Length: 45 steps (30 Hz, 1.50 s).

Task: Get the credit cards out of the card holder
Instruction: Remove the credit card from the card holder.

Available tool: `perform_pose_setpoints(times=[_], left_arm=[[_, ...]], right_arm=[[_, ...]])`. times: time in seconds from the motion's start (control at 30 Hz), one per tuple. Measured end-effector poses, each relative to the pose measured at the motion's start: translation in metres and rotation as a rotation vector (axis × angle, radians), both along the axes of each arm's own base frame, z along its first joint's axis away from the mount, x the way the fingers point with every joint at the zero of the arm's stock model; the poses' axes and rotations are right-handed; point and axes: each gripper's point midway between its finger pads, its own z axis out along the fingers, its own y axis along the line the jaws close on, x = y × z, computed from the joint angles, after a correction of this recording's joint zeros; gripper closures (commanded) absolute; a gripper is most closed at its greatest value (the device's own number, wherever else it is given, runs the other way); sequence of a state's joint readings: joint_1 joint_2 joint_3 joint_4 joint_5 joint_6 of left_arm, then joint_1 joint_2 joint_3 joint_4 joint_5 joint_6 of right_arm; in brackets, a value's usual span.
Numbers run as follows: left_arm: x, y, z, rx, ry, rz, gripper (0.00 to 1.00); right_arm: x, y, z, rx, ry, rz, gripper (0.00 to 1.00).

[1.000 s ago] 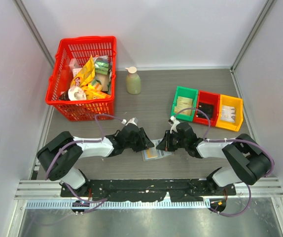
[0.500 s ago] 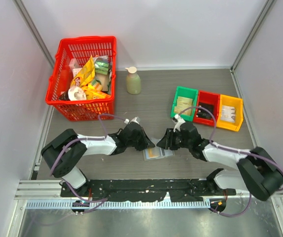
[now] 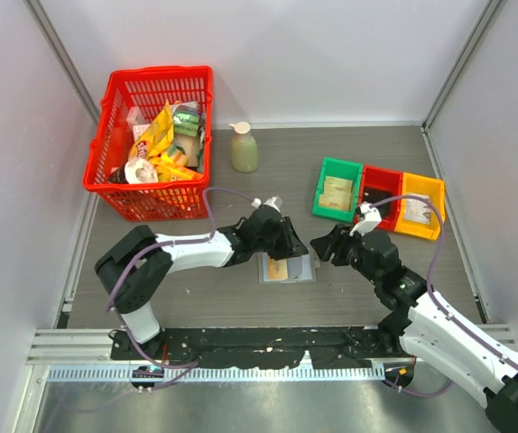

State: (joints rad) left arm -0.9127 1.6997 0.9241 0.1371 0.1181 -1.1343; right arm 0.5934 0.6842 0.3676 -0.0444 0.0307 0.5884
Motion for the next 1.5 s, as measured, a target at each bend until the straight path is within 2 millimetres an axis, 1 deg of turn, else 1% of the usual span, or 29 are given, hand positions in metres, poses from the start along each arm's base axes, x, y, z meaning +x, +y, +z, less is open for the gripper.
perform_pose_setpoints(times=[0.07, 0.17, 0.27, 0.37, 0.43, 0.5, 0.53, 0.57, 0.63, 0.8, 0.87, 0.93, 1.0, 1.1, 1.2, 1.3, 1.37, 1.5], left_arm=[[-0.002, -0.011, -0.007, 0.014, 0.005, -0.026, 0.62], [-0.005, -0.026, -0.025, 0.041, 0.027, -0.060, 0.59], [-0.008, -0.032, -0.044, 0.070, 0.057, -0.076, 0.54], [-0.004, -0.039, -0.037, 0.053, 0.035, -0.095, 0.51], [-0.001, -0.038, -0.035, 0.058, 0.017, -0.093, 0.50], [0.003, -0.030, -0.034, 0.070, -0.001, -0.081, 0.49], [0.004, -0.023, -0.031, 0.074, -0.010, -0.069, 0.49], [0.005, -0.012, -0.027, 0.080, -0.022, -0.051, 0.50], [0.010, 0.010, -0.010, 0.085, -0.060, -0.010, 0.51], [0.023, 0.050, 0.042, 0.052, -0.186, 0.095, 0.53], [0.021, 0.059, 0.049, 0.051, -0.206, 0.111, 0.56], [0.016, 0.065, 0.043, 0.069, -0.198, 0.105, 0.58], [0.009, 0.071, 0.028, 0.104, -0.173, 0.091, 0.62], [-0.004, 0.079, 0.004, 0.154, -0.122, 0.064, 0.70], [-0.013, 0.085, -0.016, 0.191, -0.077, 0.043, 0.78], [-0.018, 0.086, -0.026, 0.208, -0.051, 0.028, 0.85], [-0.019, 0.085, -0.032, 0.215, -0.038, 0.021, 0.88], [-0.024, 0.085, -0.044, 0.232, -0.012, 0.005, 0.93]], right_arm=[[-0.002, -0.006, 0.002, -0.009, -0.007, -0.019, 0.46], [-0.004, -0.010, 0.003, -0.015, -0.011, -0.028, 0.46], [-0.006, -0.012, 0.004, -0.015, -0.013, -0.030, 0.46], [-0.007, -0.011, 0.004, -0.014, -0.014, -0.024, 0.47], [-0.008, -0.009, 0.004, -0.011, -0.012, -0.012, 0.49], [-0.009, -0.006, 0.004, -0.006, -0.008, 0.005, 0.50], [-0.009, -0.003, 0.004, -0.001, -0.006, 0.018, 0.51], [-0.010, 0.000, 0.003, 0.004, -0.001, 0.033, 0.51], [-0.010, 0.008, 0.002, 0.019, 0.008, 0.066, 0.54], [-0.007, 0.030, -0.005, 0.070, 0.054, 0.136, 0.57], [-0.006, 0.039, -0.011, 0.095, 0.083, 0.161, 0.58], [-0.005, 0.047, -0.020, 0.113, 0.117, 0.180, 0.59], [-0.006, 0.053, -0.033, 0.130, 0.159, 0.193, 0.59], [-0.010, 0.056, -0.055, 0.140, 0.230, 0.199, 0.59], [-0.012, 0.060, -0.068, 0.150, 0.275, 0.200, 0.59], [-0.011, 0.064, -0.073, 0.169, 0.291, 0.209, 0.59], [-0.010, 0.068, -0.076, 0.183, 0.298, 0.214, 0.59], [-0.011, 0.070, -0.092, 0.190, 0.335, 0.215, 0.60]])
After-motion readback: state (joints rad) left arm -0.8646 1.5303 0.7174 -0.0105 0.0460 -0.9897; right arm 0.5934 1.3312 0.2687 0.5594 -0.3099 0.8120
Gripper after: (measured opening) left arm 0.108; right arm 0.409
